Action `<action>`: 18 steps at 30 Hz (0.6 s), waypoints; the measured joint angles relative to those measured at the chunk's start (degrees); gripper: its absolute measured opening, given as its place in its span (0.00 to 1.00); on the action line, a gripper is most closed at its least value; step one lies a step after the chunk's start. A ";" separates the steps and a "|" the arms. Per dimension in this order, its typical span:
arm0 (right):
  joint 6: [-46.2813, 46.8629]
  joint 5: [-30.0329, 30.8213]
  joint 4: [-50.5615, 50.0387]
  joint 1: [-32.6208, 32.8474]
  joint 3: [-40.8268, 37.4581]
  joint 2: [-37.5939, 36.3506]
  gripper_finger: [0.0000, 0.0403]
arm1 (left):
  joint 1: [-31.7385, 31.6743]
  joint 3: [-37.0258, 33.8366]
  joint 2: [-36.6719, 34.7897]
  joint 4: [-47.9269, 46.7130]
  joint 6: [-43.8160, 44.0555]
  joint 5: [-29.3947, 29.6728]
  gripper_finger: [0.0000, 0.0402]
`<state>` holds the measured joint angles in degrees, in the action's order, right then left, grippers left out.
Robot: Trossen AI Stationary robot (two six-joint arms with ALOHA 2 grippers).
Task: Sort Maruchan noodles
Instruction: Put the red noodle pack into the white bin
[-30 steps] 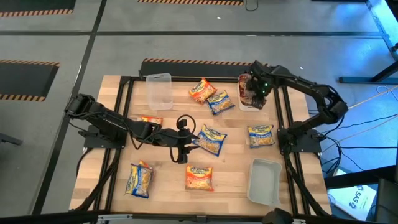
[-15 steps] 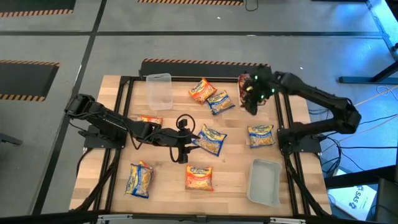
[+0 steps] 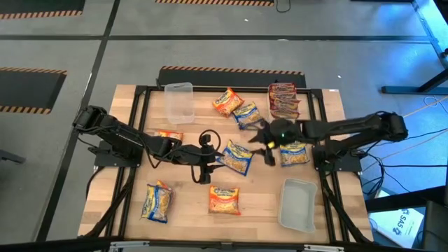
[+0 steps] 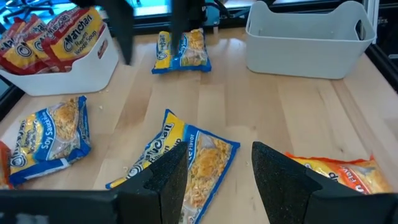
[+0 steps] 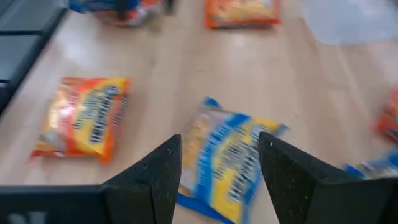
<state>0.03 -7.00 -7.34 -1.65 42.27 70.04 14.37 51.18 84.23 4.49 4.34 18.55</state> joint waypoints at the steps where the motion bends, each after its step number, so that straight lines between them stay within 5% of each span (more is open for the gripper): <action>1: 0.29 -0.02 2.08 1.32 -0.67 0.47 0.48 | -0.06 0.00 0.00 0.00 0.00 -0.02 0.43; 12: 10.03 -3.11 9.49 8.93 -1.91 4.45 0.48 | -3.48 -3.25 0.04 0.21 6.25 -1.36 0.43; 18: 17.75 1.04 7.15 8.80 -1.76 6.58 0.52 | -6.45 -3.58 0.04 0.17 10.68 -6.47 0.43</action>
<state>17.78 -5.96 -0.19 7.16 40.51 76.62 7.92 47.59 84.27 4.66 15.02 12.08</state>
